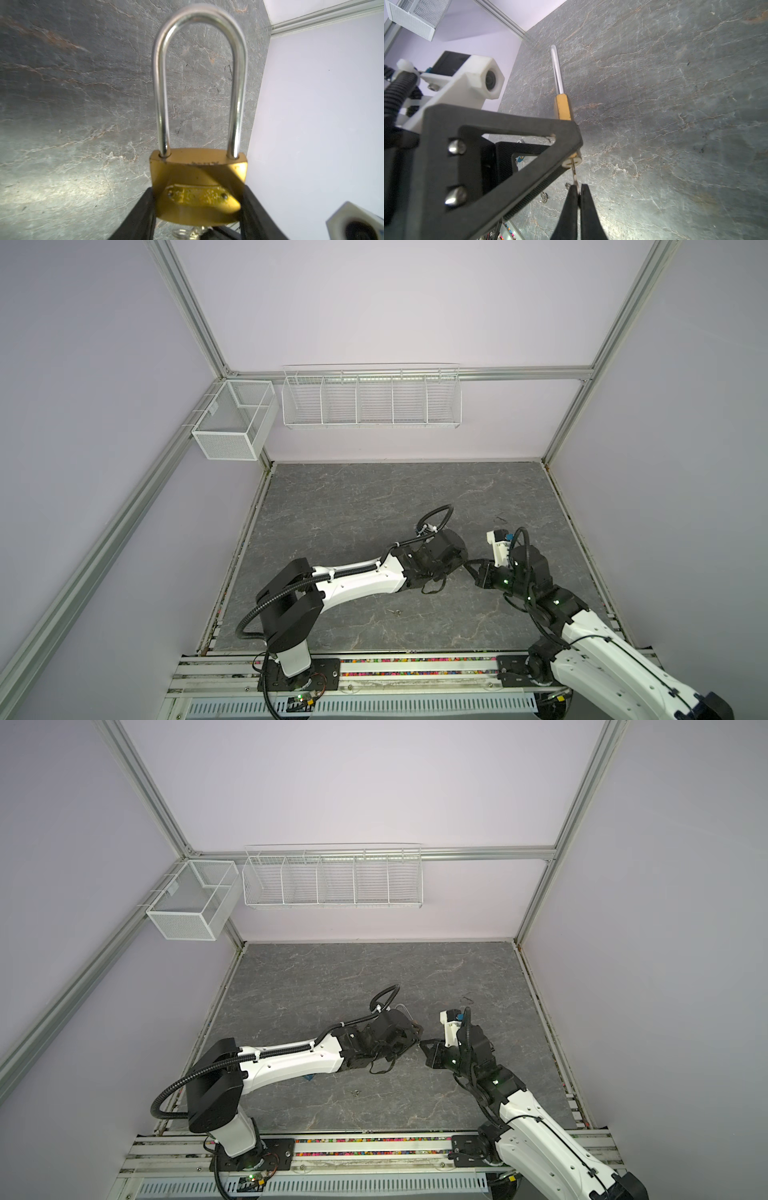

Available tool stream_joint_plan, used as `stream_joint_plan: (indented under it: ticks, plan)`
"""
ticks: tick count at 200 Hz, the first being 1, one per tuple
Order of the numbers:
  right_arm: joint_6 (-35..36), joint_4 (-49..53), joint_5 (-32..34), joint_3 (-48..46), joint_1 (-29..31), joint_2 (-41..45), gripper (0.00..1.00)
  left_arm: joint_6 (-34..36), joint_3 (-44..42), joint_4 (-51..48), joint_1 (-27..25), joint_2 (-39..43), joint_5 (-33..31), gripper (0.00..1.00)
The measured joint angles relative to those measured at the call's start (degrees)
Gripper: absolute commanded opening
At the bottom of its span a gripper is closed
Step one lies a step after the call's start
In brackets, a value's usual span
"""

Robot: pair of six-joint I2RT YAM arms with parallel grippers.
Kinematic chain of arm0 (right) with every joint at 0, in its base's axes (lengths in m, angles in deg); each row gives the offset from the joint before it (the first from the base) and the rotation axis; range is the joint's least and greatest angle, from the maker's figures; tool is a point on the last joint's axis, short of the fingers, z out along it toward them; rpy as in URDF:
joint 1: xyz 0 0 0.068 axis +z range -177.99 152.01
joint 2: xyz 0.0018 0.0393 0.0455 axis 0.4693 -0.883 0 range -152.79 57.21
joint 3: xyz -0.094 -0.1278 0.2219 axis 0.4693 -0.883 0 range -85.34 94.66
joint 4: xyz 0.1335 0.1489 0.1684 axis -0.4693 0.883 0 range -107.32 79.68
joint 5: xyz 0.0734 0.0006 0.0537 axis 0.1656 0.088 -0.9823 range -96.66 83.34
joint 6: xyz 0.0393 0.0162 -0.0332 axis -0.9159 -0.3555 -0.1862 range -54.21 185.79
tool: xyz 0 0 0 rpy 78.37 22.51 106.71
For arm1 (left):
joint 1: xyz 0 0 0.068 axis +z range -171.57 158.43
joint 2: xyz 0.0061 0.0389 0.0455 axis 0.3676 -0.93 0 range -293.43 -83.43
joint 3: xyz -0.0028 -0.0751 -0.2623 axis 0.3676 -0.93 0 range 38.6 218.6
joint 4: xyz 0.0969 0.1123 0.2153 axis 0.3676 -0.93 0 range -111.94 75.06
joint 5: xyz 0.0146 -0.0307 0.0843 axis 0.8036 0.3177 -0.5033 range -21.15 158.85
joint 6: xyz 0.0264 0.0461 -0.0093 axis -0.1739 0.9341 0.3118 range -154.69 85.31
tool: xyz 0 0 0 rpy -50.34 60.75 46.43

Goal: Unlock with the key

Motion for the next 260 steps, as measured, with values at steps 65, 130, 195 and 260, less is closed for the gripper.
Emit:
stream_joint_plan:
  ticks: [65,130,195,260]
  plan:
    - [-0.96,0.59,3.17,-0.26,0.90,-0.85,0.06,-1.29,0.59,1.11,-0.66,-2.40,-1.31,0.00]
    - [1.53,2.25,5.70,1.29,1.14,-1.18,0.06,-1.46,0.48,3.26,-1.14,-2.51,-0.72,0.00]
    - [2.58,3.02,7.19,1.29,1.18,-0.39,0.06,-2.16,-1.31,7.48,-1.14,-2.49,-0.11,0.00]
    - [3.45,3.37,9.57,1.40,0.83,-0.09,0.35,-2.99,-4.92,9.55,-1.11,-0.70,0.24,0.00]
